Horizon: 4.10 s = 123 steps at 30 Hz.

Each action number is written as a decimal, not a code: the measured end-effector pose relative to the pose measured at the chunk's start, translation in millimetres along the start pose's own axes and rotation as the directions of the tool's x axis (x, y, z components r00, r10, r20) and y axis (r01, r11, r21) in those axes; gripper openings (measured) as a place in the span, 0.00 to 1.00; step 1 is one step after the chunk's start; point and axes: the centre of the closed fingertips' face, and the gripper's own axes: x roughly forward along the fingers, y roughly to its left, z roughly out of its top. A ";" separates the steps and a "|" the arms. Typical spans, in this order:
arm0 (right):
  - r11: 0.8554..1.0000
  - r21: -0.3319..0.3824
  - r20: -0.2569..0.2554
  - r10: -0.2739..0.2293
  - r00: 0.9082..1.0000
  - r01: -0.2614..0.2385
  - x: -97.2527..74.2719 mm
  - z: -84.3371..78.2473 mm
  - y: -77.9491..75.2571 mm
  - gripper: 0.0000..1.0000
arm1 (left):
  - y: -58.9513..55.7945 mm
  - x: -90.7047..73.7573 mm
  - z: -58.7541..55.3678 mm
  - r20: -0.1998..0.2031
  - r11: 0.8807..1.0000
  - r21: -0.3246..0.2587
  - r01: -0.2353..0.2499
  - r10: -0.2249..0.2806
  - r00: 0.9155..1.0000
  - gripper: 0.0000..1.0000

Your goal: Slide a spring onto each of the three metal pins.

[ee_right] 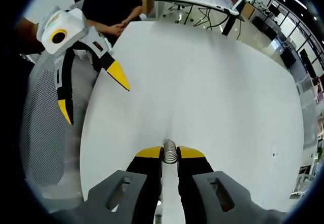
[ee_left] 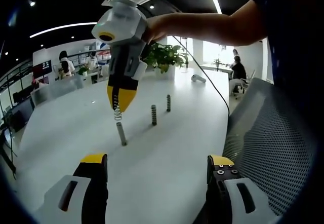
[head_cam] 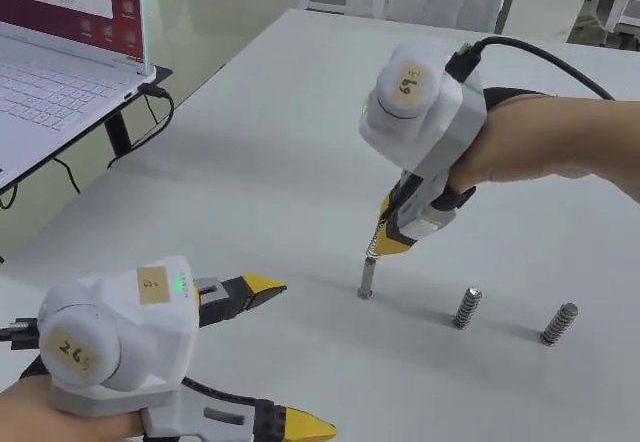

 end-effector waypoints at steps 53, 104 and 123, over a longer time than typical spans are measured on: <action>0.999 -0.045 -0.107 0.023 0.994 -0.028 40.3 -11.1 3.7 0.09 | -4.1 0.0 5.9 0.019 1.000 0.003 0.013 -0.013 1.000 0.73; 1.000 -0.005 -0.100 0.014 0.995 -0.015 62.4 -17.7 10.6 0.20 | -3.4 0.8 1.4 0.013 1.000 -0.001 0.023 -0.023 1.000 0.72; 0.995 0.083 0.022 -0.057 0.998 0.055 27.8 -16.6 12.7 0.29 | -6.2 0.8 0.7 0.000 0.999 0.004 0.033 -0.033 0.999 0.72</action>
